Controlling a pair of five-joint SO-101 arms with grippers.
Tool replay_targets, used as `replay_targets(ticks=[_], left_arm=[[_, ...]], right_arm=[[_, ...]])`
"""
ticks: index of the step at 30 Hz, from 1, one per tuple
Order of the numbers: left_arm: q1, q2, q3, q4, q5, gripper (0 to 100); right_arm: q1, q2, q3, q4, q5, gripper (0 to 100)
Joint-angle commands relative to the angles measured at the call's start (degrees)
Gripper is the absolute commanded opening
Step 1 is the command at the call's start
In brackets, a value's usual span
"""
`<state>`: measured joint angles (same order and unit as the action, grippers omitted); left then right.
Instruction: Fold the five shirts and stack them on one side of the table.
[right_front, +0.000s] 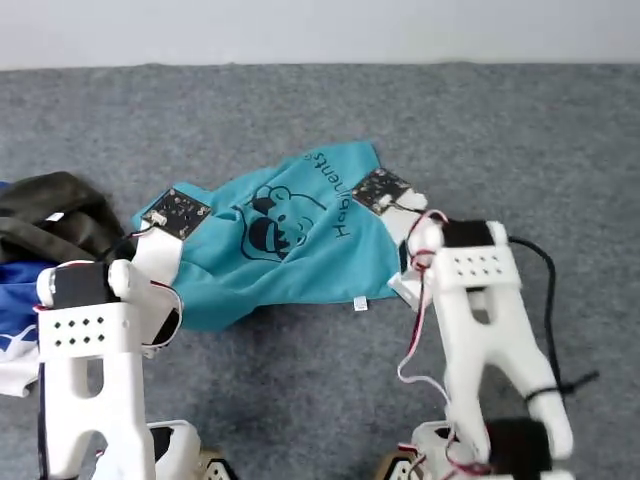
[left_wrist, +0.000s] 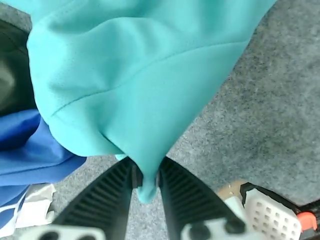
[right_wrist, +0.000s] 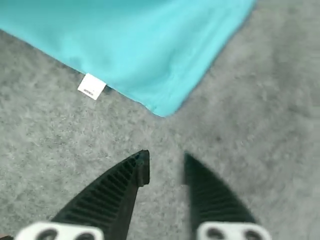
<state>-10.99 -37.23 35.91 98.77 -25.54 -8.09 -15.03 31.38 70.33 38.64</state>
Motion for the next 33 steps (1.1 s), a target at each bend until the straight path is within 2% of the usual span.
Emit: replay_targets(ticks=[1, 7, 12, 22, 24, 29, 33], left_arm=[[-0.4, -1.7, -0.6, 0.8, 0.4, 1], [-0.4, -1.7, -0.3, 0.8, 0.4, 1], [-0.4, -1.7, -0.3, 0.8, 0.4, 1], [-0.4, -1.6, -0.2, 1.0, 0.4, 1], [-0.4, -1.6, -0.2, 1.0, 0.4, 1], [-0.4, -1.4, -0.2, 1.1, 0.4, 1], [-0.4, -1.4, -0.3, 1.1, 0.4, 1]], right_arm=[[-2.3, 3.9, -4.5, 0.1, 1.0, 31.8], [-6.5, 12.9, -9.2, -1.1, 0.8, 30.3], [-6.0, 22.5, -14.6, -4.4, 0.8, 30.3], [-6.1, 39.3, -22.5, 2.2, 0.7, 29.9], [-5.9, 40.9, -24.8, 3.6, 0.7, 25.1], [-5.8, 43.2, -29.6, 5.5, 0.8, 3.4], [-5.7, 41.6, -31.9, 7.4, 1.0, 1.0]])
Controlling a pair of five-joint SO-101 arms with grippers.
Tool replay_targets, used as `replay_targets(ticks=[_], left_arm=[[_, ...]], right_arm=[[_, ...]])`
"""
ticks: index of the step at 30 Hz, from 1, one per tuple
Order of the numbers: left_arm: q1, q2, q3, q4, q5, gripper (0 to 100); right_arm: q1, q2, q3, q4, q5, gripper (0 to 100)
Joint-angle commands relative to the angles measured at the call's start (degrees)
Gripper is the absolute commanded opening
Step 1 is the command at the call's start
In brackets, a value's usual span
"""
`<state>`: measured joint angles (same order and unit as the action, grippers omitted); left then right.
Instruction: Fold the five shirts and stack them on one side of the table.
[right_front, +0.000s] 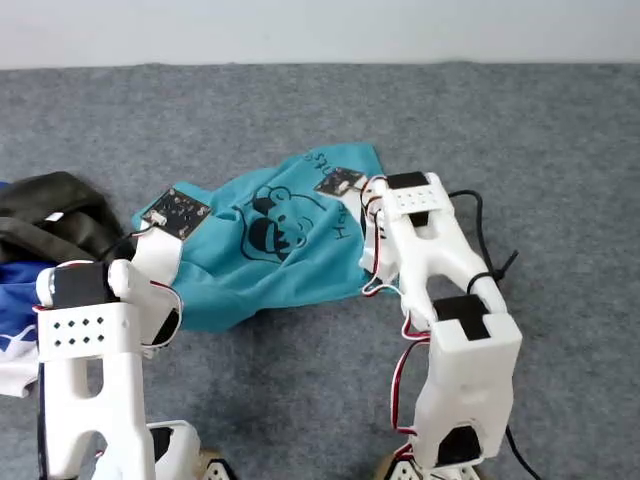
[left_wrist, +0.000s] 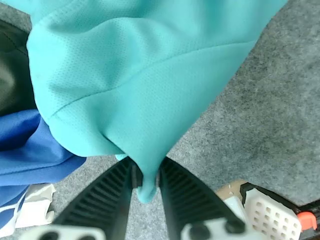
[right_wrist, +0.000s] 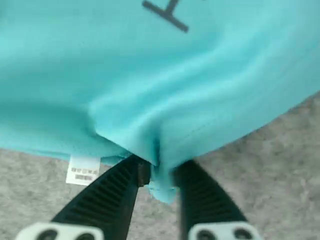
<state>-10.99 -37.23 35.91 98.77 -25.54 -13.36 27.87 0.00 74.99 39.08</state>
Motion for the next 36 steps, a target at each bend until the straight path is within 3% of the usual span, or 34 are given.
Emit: replay_targets(ticks=[1, 9, 18, 26, 32, 36], left_arm=[[-0.4, -1.4, -0.5, 1.1, 0.4, 1], [-0.4, -1.8, -4.3, 1.2, 0.4, 1], [-0.1, -1.2, -24.5, 0.4, 6.8, 1], [-0.2, -1.7, -39.1, -6.3, 6.7, 1], [-0.2, -1.3, -48.8, -16.3, 6.2, 1], [0.0, -1.5, -51.7, -19.9, -0.3, 1]], right_arm=[[-0.4, -2.2, -1.0, 3.6, 0.5, 1.0], [1.3, -15.0, -1.5, 10.2, 0.7, 0.9], [8.9, -37.3, -1.5, 13.9, 3.5, 0.9], [10.8, -55.8, -7.2, 11.7, 3.5, 0.9], [10.9, -59.2, -19.9, 7.3, 3.5, 0.9], [10.9, -58.8, -27.9, 4.9, 3.6, 0.9]])
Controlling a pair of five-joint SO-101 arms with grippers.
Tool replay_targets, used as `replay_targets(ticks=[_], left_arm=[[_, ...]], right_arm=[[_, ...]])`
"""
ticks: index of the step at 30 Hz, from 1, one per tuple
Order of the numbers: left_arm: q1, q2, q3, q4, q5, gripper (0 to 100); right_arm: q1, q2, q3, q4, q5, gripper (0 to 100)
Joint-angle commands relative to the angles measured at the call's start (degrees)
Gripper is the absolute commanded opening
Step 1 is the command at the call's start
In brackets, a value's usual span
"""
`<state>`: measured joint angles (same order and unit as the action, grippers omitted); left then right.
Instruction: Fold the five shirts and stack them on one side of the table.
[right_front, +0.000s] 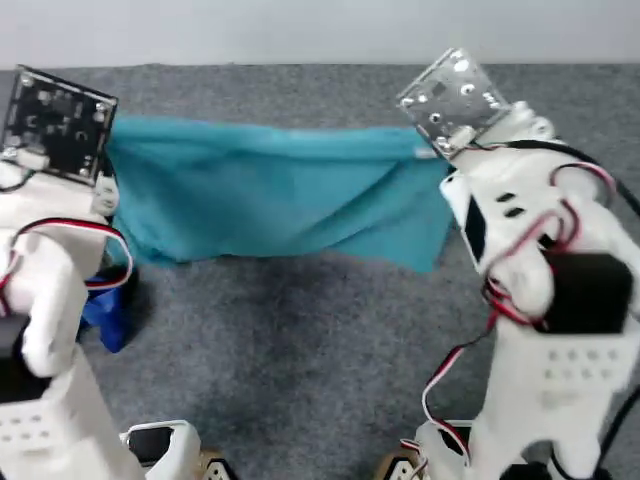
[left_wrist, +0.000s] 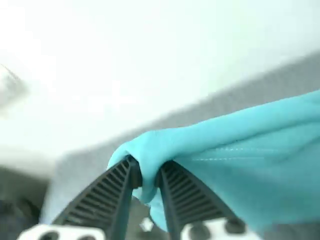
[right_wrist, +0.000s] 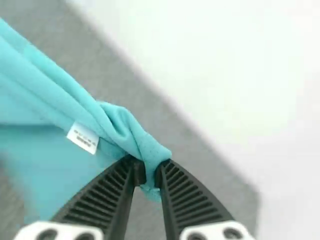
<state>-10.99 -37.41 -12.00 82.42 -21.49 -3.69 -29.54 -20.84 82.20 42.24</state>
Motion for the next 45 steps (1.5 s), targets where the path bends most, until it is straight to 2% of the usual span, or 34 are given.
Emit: replay_targets(ticks=[1, 4, 8, 14, 22, 27, 32, 37, 41, 45], left_arm=[[0.0, -1.4, -4.4, -3.6, -6.1, 1], [0.0, -1.6, -6.5, -3.1, -9.5, 1], [0.0, -1.6, -11.5, 1.3, -9.8, 1], [0.0, -1.6, -20.2, 7.0, -10.1, 1], [0.0, -1.6, -31.8, 7.8, -11.3, 1], [0.0, -1.5, -33.6, 8.6, -13.1, 1], [0.0, 0.2, -25.9, 11.0, -13.8, 1], [0.1, 5.1, -10.4, 6.9, -13.9, 1], [0.1, 11.0, 2.3, -2.8, -13.8, 1], [0.1, 18.5, 10.3, -15.8, -13.8, 1]], right_arm=[[1.2, -1.4, -8.7, -3.0, 0.4, 0.9], [1.2, -1.2, -13.5, -3.6, 3.4, 0.9], [1.3, -1.7, -18.5, -2.9, 4.8, 0.9], [6.0, -1.8, -25.8, 2.2, 4.9, 0.9], [8.2, -7.7, -28.0, 8.1, 4.9, 0.9], [8.3, -9.4, -27.9, 13.8, 6.2, 0.9], [8.0, -6.4, -22.2, 19.7, 6.2, 0.9], [7.9, -2.4, -3.8, 18.5, 6.1, 0.9], [7.9, 0.6, 13.7, 9.1, 6.1, 0.9], [7.9, 3.1, 28.0, -8.7, 6.1, 0.9]])
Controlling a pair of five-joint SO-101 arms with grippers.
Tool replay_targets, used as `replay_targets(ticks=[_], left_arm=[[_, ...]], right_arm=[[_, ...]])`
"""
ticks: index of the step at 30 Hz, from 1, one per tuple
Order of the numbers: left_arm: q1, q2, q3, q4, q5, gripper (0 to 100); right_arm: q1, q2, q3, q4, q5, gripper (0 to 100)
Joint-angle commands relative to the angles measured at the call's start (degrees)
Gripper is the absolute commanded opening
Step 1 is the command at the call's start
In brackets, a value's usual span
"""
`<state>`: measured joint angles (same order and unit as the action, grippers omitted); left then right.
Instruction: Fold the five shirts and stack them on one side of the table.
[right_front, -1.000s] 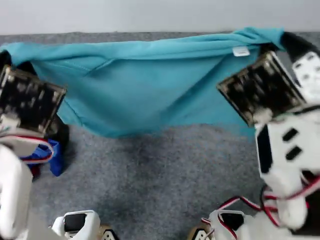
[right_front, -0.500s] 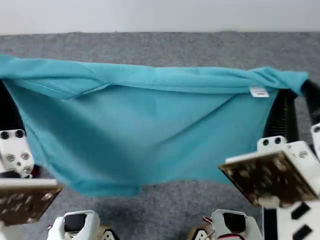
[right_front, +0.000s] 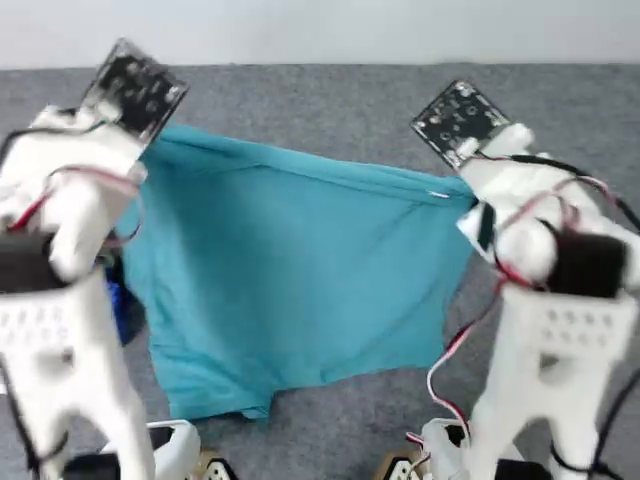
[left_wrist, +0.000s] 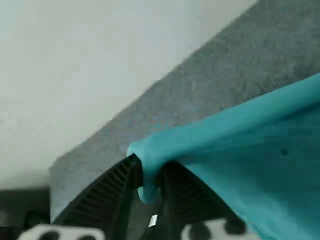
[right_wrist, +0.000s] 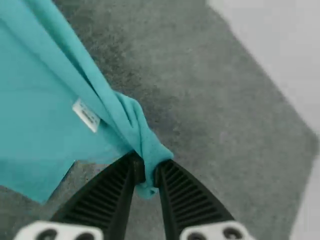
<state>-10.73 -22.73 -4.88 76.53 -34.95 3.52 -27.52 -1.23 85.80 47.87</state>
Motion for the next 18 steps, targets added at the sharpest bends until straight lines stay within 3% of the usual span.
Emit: replay_targets(ticks=[1, 5, 11, 18], left_arm=[[-0.2, 5.9, 4.0, -12.8, -0.4, 1], [-0.1, 15.9, 4.4, -21.8, -0.4, 1], [-0.1, 29.6, -2.1, -31.0, -0.4, 1], [0.6, 44.1, -18.0, -34.8, -0.4, 1]], right_arm=[[0.7, 2.1, 11.6, -17.5, 0.6, 0.9], [0.7, 7.7, 19.2, -35.4, 0.8, 0.9], [0.7, 17.8, 19.4, -55.0, 0.8, 0.9], [0.8, 29.1, 7.4, -64.4, 0.9, 0.9]])
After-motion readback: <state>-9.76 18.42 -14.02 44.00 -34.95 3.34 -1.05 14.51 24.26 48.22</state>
